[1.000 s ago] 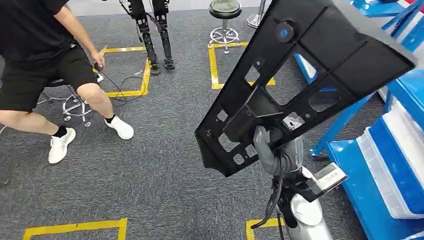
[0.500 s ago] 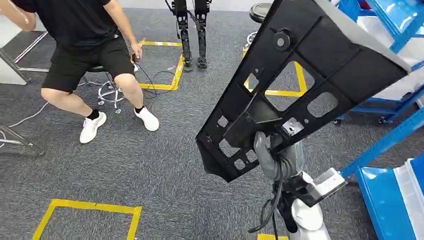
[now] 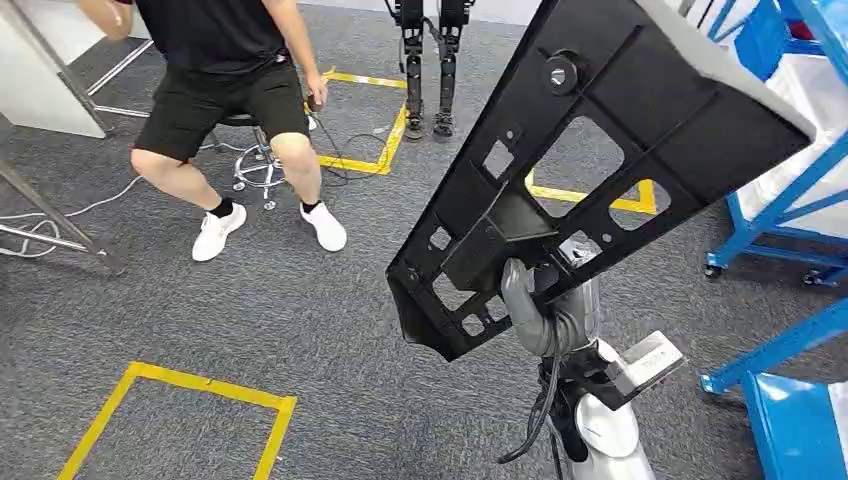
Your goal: Take the parts from the cabinet and place them on the table.
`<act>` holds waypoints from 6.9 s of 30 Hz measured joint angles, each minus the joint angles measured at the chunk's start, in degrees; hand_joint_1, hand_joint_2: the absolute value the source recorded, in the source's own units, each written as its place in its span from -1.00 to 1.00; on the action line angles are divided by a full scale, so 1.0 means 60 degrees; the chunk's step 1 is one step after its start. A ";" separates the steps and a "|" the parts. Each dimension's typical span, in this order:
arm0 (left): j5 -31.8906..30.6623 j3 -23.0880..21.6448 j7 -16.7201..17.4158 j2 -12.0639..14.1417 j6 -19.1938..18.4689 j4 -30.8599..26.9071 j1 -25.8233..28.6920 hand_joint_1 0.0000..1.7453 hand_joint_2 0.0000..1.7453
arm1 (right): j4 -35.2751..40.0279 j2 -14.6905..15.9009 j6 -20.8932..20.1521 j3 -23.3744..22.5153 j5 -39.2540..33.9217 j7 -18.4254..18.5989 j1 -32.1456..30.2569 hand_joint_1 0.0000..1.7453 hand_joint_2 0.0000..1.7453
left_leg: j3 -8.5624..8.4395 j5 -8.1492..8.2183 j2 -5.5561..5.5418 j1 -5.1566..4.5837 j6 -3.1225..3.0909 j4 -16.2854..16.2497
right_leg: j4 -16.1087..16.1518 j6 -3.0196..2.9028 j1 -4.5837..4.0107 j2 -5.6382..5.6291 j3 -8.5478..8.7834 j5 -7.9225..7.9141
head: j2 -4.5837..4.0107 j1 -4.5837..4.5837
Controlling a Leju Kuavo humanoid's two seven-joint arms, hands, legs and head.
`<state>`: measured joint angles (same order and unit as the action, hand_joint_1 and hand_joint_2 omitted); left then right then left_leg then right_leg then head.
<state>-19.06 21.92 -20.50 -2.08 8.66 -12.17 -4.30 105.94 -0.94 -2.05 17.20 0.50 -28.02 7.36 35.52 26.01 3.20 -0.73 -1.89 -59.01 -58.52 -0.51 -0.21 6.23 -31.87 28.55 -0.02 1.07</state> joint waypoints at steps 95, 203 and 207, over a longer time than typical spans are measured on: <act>-0.0437 0.0481 -0.0211 -0.0139 0.0080 0.0033 0.0127 -1.00 1.00 | -0.0226 -0.0291 -0.0109 0.0054 0.0357 0.0139 0.0199 1.00 1.00 | -0.0302 -0.0237 -0.0428 0.0221 -0.0026 0.0409 | -0.0118 0.0333 0.0093 -0.0335 0.0154 0.0211 | 0.0000 -0.0102; -0.1224 0.0790 0.0069 -0.0233 0.0171 0.0047 0.0053 -1.00 1.00 | -0.0291 -0.0011 0.1774 0.0131 0.1526 0.0372 -0.0015 1.00 1.00 | -0.0225 -0.0261 -0.0587 0.0108 -0.0280 0.0353 | -0.1062 0.0292 0.0133 -0.1031 0.0084 0.0487 | 0.0000 -0.0160; -0.1224 0.0790 0.0084 -0.0233 0.0171 0.0047 0.0064 -1.00 1.00 | -0.0291 0.0044 0.1778 0.0127 0.1515 0.0365 -0.0044 1.00 1.00 | -0.0455 -0.0022 -0.0661 0.0103 -0.0338 0.0351 | -0.2772 0.0270 0.0131 -0.1033 -0.1432 0.1421 | 0.0000 -0.0168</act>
<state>-26.40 26.67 -20.00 -3.48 9.68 -11.89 -3.92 104.19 -0.68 8.61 17.97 9.60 -25.83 7.09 32.79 25.88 -0.76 -0.12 -3.92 -56.91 -75.15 1.11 0.58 0.03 -40.46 37.08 -0.02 0.07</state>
